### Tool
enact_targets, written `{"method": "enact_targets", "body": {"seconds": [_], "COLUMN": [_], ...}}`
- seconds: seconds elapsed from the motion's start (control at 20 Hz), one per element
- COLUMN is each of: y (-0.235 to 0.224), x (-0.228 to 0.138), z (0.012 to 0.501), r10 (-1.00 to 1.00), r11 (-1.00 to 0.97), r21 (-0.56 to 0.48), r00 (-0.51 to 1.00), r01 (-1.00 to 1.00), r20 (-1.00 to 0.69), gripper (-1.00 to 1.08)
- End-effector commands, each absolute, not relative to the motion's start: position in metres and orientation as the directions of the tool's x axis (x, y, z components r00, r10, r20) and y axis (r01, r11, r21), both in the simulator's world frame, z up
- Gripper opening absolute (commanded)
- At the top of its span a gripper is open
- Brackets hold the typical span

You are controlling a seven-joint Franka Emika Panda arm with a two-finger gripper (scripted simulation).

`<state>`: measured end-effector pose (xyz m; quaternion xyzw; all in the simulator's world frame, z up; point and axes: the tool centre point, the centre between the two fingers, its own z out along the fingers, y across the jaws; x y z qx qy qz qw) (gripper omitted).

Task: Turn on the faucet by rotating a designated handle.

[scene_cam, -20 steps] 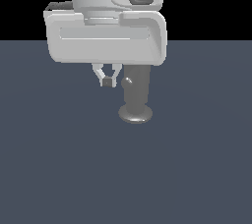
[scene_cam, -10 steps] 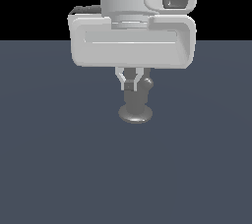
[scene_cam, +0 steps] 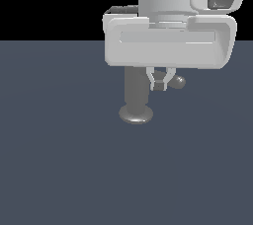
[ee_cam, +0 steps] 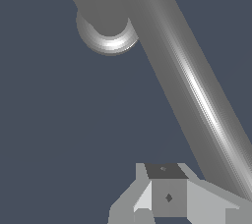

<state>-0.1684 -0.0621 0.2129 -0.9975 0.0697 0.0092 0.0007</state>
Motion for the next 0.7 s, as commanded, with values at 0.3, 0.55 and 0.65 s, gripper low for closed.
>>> {"method": "enact_targets", "body": {"seconds": [0.3,0.55,0.65], "y": [-0.114,-0.112,-0.118], "x": [-0.162,-0.160,-0.154], "z": [0.218,0.215,0.215], "r10": [-0.154,-0.132,-0.134], "r11": [-0.988,-0.991,-0.991], "r21": [0.000,0.000,0.000], "r00": [0.988,0.991,0.991], "r01": [-0.154,-0.132,-0.134], "r20": [0.000,-0.011,-0.010], "gripper": [-1.00,-1.00,-1.00]}}
